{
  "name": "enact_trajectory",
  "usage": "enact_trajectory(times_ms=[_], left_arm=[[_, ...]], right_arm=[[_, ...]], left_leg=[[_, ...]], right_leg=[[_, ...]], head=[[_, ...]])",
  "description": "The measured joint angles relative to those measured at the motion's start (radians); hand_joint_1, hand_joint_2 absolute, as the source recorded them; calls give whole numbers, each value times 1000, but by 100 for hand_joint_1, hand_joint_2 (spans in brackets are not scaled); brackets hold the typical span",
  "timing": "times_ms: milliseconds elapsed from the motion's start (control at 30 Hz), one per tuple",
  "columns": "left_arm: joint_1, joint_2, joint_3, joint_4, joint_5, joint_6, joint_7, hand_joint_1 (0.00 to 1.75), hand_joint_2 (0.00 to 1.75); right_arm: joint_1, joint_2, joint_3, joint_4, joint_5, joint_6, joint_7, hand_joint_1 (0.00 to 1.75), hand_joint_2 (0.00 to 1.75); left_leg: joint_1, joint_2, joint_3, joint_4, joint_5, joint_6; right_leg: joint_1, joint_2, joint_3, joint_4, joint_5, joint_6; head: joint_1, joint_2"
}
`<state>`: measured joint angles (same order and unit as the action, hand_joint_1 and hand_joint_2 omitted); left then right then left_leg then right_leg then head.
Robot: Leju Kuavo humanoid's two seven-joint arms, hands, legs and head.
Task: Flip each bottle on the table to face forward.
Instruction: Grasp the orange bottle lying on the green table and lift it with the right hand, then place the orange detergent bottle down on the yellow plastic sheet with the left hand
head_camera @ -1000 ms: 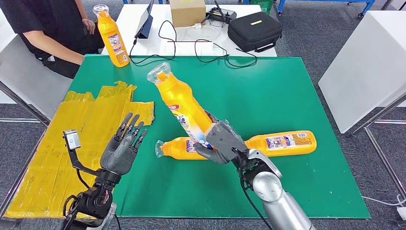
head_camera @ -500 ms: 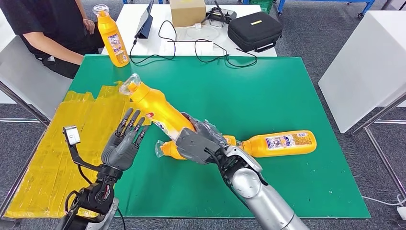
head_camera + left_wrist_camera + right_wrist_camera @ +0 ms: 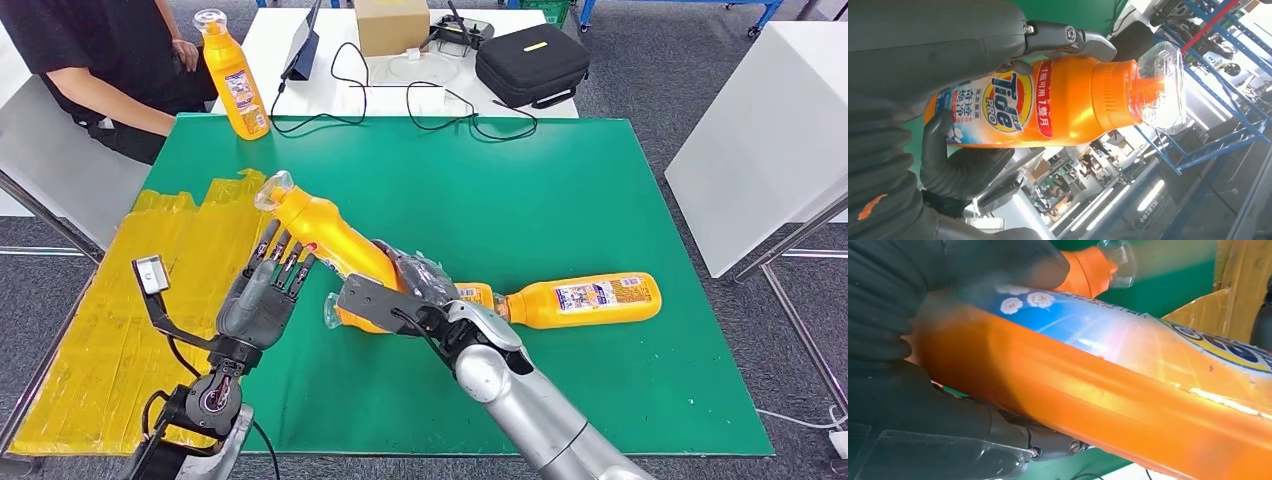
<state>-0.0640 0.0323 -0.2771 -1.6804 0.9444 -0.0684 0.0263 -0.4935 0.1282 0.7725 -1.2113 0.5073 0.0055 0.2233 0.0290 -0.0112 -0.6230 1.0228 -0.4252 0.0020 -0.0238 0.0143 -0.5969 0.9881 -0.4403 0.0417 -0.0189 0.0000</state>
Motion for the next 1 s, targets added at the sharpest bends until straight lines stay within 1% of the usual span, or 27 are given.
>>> enact_trajectory(times_ms=[267,467,700,800,1000], left_arm=[[-31,-18,-17,8,-13,51,-11,0,175],[-41,-24,-21,8,-31,68,-20,0,175],[-54,-24,-33,8,-160,160,-45,0,175],[-69,-24,-33,10,-186,189,-41,0,175],[-101,-25,-34,30,-190,214,-19,0,175]], right_arm=[[-38,35,25,56,87,-33,6,175,175],[-52,48,30,75,109,-41,8,175,175],[-53,56,47,77,195,-63,22,175,175],[-54,57,58,76,216,-71,22,175,175],[-56,68,74,76,241,-87,21,175,175]], left_leg=[[0,0,0,0,0,0],[0,0,0,0,0,0],[0,0,0,0,0,0],[0,0,0,0,0,0],[0,0,0,0,0,0]], right_leg=[[0,0,0,0,0,0],[0,0,-1,0,0,0],[0,0,-1,0,0,0],[0,0,-1,0,0,0],[0,0,-1,0,0,0]], head=[[0,0],[0,0],[0,0],[0,0],[0,0]])
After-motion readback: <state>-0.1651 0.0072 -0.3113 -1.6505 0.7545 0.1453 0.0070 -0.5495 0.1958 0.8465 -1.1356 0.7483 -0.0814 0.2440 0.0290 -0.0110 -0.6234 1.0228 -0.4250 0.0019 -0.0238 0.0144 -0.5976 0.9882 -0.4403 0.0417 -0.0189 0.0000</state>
